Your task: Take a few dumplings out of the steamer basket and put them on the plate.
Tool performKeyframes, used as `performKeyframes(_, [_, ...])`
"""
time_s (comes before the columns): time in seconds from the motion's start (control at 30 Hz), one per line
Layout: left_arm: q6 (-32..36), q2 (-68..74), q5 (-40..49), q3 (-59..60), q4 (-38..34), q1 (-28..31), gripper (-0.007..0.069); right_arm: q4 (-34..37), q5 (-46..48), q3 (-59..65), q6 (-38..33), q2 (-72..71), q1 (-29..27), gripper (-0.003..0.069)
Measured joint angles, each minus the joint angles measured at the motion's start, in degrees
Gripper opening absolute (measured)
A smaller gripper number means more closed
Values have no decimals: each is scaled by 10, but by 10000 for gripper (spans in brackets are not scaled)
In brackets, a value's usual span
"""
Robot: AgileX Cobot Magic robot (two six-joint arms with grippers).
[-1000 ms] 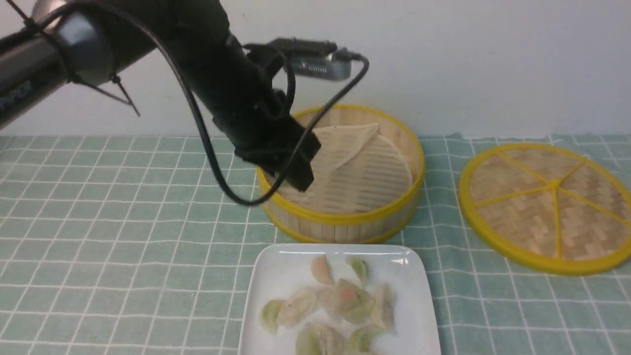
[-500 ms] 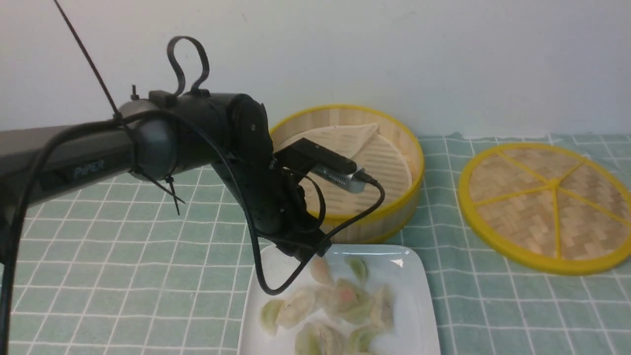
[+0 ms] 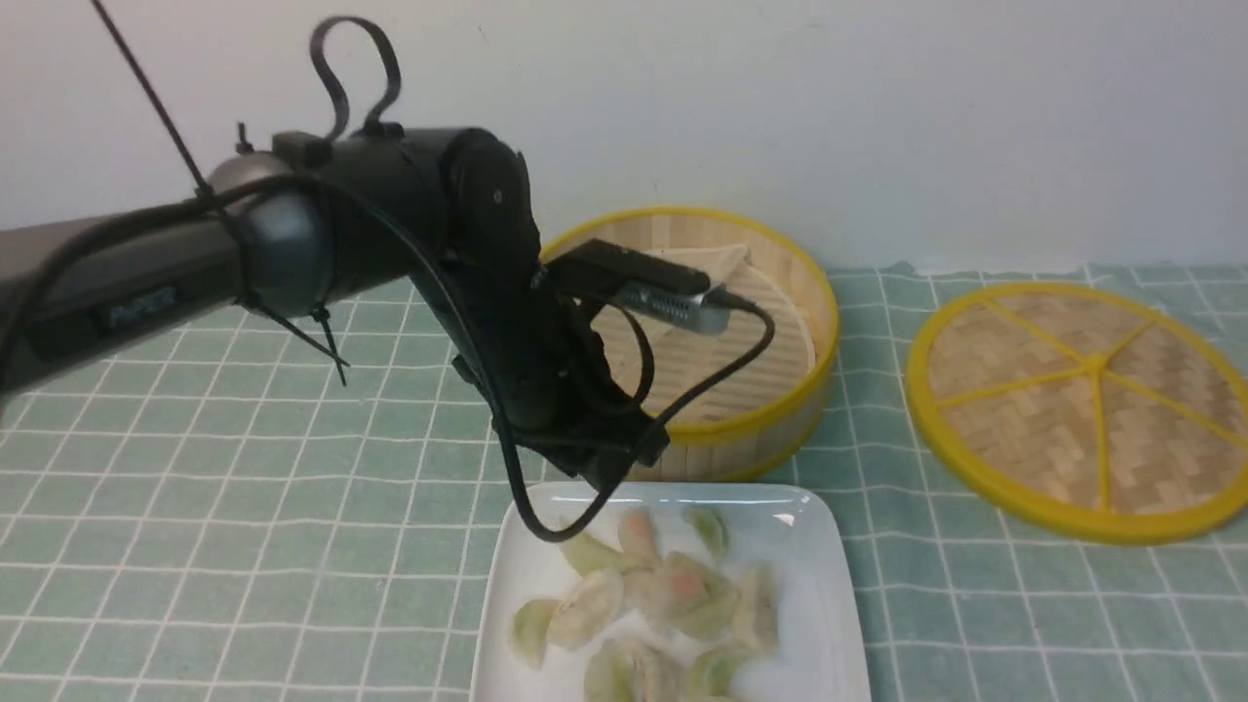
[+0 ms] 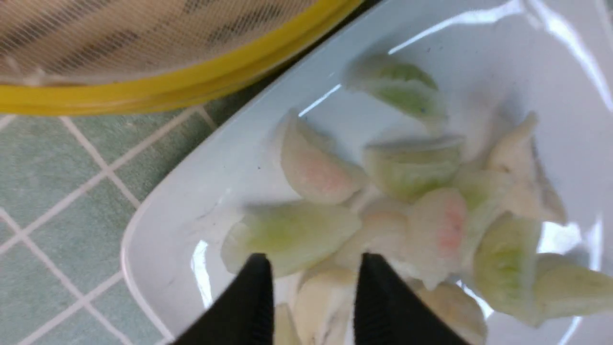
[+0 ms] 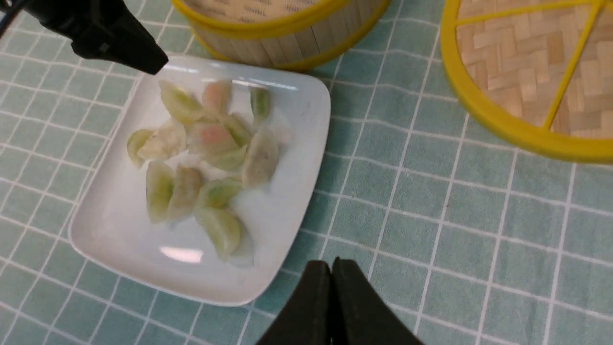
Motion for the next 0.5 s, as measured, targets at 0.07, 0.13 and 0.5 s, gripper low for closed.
performKeyframes(0.07, [0, -47, 8, 0, -12, -1, 32, -22, -29, 0, 0, -49, 0, -13])
performKeyframes(0.13, [0, -94, 9, 1, -22, -1, 6, -46, -54, 0, 4, -99, 0, -13])
performKeyframes(0.5, [6, -414, -163, 188, -37, -1, -6, -164, -189, 49, 91, -315, 0, -13])
